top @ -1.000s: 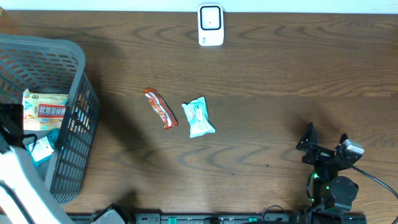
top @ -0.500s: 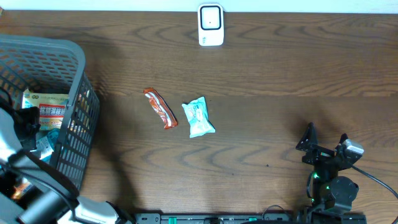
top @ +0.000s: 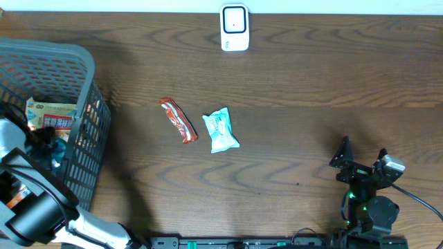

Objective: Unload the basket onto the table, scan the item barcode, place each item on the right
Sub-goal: 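Reach into the basket and grasp the teal mouthwash bottle with left gripper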

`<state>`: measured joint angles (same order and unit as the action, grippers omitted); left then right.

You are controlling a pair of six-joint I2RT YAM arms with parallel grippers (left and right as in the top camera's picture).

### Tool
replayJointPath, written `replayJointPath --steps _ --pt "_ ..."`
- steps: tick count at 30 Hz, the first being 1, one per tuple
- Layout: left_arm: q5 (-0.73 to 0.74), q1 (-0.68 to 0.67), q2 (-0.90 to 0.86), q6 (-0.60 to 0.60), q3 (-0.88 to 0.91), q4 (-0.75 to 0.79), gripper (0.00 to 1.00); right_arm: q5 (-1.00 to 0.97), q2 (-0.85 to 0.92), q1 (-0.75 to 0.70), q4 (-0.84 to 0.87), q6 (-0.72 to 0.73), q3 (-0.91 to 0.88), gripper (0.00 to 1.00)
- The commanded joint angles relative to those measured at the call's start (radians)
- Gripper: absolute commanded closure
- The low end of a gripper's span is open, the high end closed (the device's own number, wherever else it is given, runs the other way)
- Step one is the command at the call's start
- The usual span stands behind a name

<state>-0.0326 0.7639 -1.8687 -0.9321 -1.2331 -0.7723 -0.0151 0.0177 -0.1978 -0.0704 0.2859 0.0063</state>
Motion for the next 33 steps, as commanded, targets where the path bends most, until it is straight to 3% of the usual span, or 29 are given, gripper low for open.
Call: replayJointPath --steps 1,5,13,19,26,33 --pt "-0.013 0.003 -0.021 -0.008 0.069 0.018 0.12 -0.002 -0.005 0.003 -0.003 0.013 -0.001 0.01" --pt "-0.013 0.003 -0.021 -0.008 0.116 0.049 0.3 -0.002 -0.005 0.003 -0.003 0.013 -0.001 0.01" --pt "-0.011 0.003 0.033 0.013 0.114 0.048 0.41 -0.002 -0.005 0.003 -0.003 0.013 -0.001 0.01" --pt "-0.01 0.003 0.216 0.048 0.109 0.034 0.42 -0.002 -0.005 0.003 -0.003 0.013 -0.001 0.01" --pt "0.06 0.003 0.552 0.086 0.074 0.023 0.42 -0.002 -0.005 0.003 -0.003 0.013 -0.001 0.01" --pt "0.341 -0.001 0.867 0.135 0.068 0.023 0.42 -0.002 -0.005 0.003 -0.003 0.013 0.0 0.01"
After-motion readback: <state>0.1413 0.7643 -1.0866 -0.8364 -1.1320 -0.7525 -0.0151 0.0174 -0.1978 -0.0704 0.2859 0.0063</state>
